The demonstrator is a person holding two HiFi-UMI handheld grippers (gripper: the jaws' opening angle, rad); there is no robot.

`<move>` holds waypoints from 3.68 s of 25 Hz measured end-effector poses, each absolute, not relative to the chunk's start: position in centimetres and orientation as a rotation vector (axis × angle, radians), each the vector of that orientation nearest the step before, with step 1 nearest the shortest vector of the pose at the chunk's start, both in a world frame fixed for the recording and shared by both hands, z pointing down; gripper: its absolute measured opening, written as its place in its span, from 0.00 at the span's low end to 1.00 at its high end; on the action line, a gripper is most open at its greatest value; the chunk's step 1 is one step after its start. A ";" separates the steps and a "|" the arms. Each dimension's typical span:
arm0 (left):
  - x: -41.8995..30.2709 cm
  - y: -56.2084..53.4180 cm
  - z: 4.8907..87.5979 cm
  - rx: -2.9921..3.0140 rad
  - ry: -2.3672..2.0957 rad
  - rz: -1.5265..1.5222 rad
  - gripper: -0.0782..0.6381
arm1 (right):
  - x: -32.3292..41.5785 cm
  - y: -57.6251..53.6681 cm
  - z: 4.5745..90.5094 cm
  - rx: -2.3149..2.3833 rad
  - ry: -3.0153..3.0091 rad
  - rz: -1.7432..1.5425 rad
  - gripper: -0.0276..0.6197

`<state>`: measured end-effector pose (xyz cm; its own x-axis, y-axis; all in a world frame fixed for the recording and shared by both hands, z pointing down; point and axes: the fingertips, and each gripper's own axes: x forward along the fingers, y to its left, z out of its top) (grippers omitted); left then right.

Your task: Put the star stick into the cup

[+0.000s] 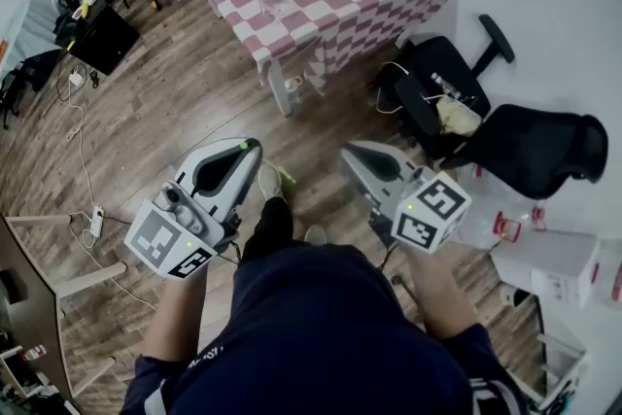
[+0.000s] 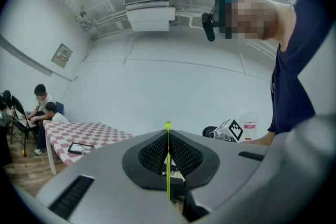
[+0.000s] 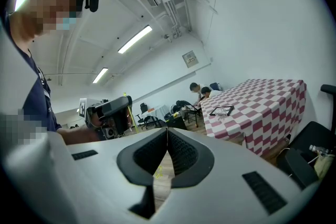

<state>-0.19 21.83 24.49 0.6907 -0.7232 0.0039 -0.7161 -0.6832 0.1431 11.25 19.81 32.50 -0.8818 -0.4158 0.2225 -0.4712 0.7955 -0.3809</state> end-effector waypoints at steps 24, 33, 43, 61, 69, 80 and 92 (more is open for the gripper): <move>-14.4 -5.5 28.2 2.731 -1.013 -0.048 0.15 | -3.1 -3.8 35.7 0.872 -2.782 0.820 0.07; -15.0 -14.1 28.8 2.721 -1.000 0.007 0.15 | -1.8 -7.3 38.0 0.958 -2.735 0.930 0.07; -12.7 -23.5 30.3 2.732 -1.095 0.161 0.15 | 0.8 -11.9 40.4 0.864 -2.729 1.007 0.07; -8.1 -36.5 39.6 2.690 -1.063 0.421 0.15 | 7.0 -17.9 43.3 0.888 -2.630 1.105 0.07; -7.2 -37.8 45.5 2.598 -1.000 0.531 0.15 | 7.3 -18.5 44.7 0.879 -2.594 1.144 0.07; -6.5 -38.8 50.7 2.540 -0.956 0.631 0.16 | 7.7 -19.2 46.1 0.876 -2.556 1.175 0.07; -5.5 -38.0 53.1 2.500 -0.889 0.637 0.16 | 7.9 -19.6 46.5 0.869 -2.541 1.184 0.07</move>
